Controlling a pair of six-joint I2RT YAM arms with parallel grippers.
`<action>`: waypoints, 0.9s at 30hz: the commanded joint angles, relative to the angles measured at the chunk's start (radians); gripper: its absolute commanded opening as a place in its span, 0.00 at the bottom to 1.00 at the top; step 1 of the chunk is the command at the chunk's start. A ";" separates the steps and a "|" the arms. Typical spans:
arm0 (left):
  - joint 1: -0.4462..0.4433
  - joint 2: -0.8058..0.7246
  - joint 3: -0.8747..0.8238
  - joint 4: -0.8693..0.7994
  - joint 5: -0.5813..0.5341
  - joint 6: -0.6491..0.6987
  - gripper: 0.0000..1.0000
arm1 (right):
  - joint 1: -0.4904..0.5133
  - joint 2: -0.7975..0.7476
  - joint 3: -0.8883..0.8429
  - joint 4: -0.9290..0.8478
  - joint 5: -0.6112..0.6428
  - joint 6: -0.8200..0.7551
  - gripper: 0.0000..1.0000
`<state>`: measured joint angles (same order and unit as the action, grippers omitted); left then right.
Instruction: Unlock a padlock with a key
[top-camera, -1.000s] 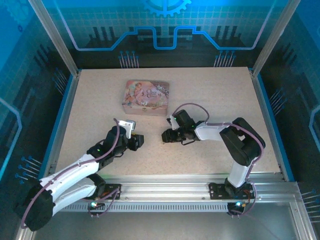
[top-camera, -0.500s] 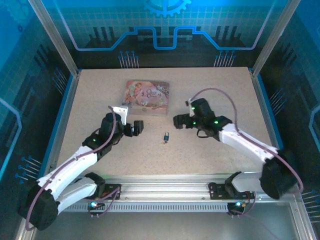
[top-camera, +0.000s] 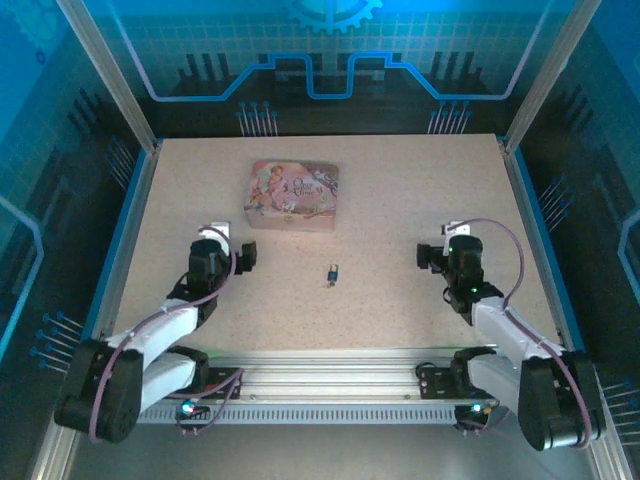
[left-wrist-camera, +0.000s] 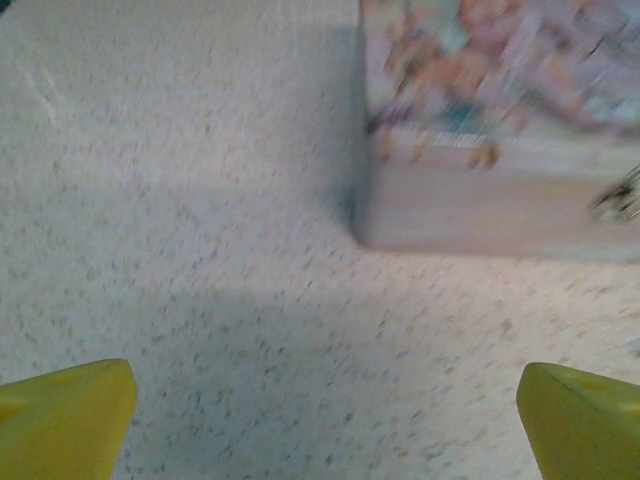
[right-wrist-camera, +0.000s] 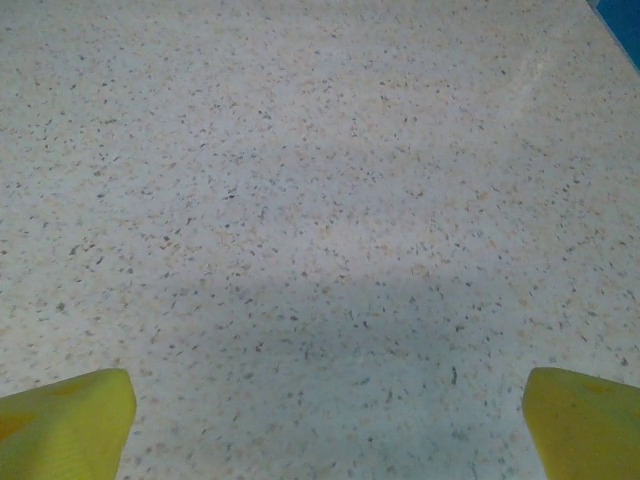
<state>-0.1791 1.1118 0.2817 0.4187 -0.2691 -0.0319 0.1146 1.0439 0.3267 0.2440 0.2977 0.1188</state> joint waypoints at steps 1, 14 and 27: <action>0.027 0.086 -0.003 0.263 0.050 0.054 0.99 | -0.048 0.042 -0.050 0.383 -0.086 -0.038 1.00; 0.119 0.465 0.013 0.717 0.103 0.083 0.99 | -0.061 0.454 -0.062 0.832 -0.126 -0.075 1.00; 0.153 0.439 0.099 0.509 0.156 0.044 0.99 | -0.032 0.458 0.096 0.530 -0.117 -0.106 0.99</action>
<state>-0.0345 1.5532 0.3698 0.9249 -0.1406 0.0254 0.0734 1.4990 0.4183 0.7937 0.1783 0.0303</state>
